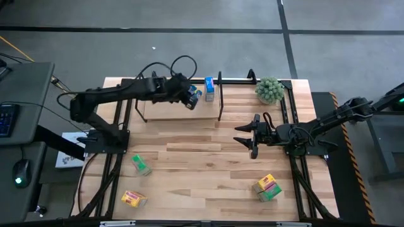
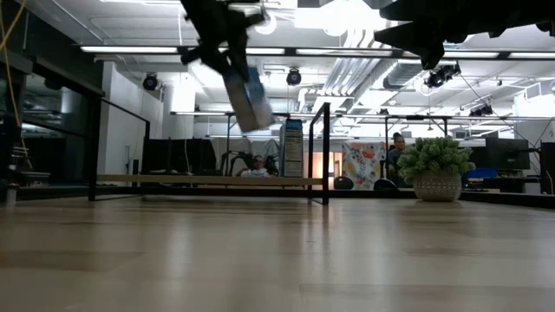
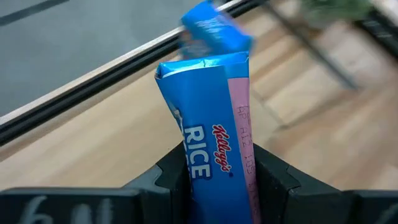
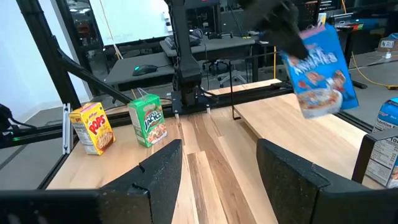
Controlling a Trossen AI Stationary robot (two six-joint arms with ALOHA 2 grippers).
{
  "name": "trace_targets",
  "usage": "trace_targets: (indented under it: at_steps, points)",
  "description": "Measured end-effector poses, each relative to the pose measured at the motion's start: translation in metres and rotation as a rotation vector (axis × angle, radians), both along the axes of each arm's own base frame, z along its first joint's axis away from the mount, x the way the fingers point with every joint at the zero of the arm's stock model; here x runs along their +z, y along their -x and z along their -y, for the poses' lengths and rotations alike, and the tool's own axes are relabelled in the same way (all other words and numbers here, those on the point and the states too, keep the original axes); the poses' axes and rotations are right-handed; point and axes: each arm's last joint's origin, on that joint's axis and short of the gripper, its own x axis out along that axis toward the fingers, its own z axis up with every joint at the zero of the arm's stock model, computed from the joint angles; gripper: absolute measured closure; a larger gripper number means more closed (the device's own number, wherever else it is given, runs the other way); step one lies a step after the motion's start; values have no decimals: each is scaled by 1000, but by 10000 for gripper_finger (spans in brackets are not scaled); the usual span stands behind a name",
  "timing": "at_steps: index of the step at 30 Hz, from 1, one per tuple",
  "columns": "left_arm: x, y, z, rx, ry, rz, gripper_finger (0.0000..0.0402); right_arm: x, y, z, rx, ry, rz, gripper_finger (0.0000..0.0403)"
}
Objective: Stack cereal on shelf
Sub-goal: Put the blue cereal box on the shelf aligned with the blue cereal box
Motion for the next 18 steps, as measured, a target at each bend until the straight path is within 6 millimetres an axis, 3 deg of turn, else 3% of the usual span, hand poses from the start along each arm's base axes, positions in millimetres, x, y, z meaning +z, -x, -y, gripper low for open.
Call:
trace_targets:
  at_steps: [8, 18]
  points:
    - [-25, -13, -33, 77, 19, -29, 284, -1, 0, 0, -6, 1, -8, 203]
    - [-53, -33, -39, 42, 76, -38, 284, -1, 0, 0, -10, -18, -6, 203]
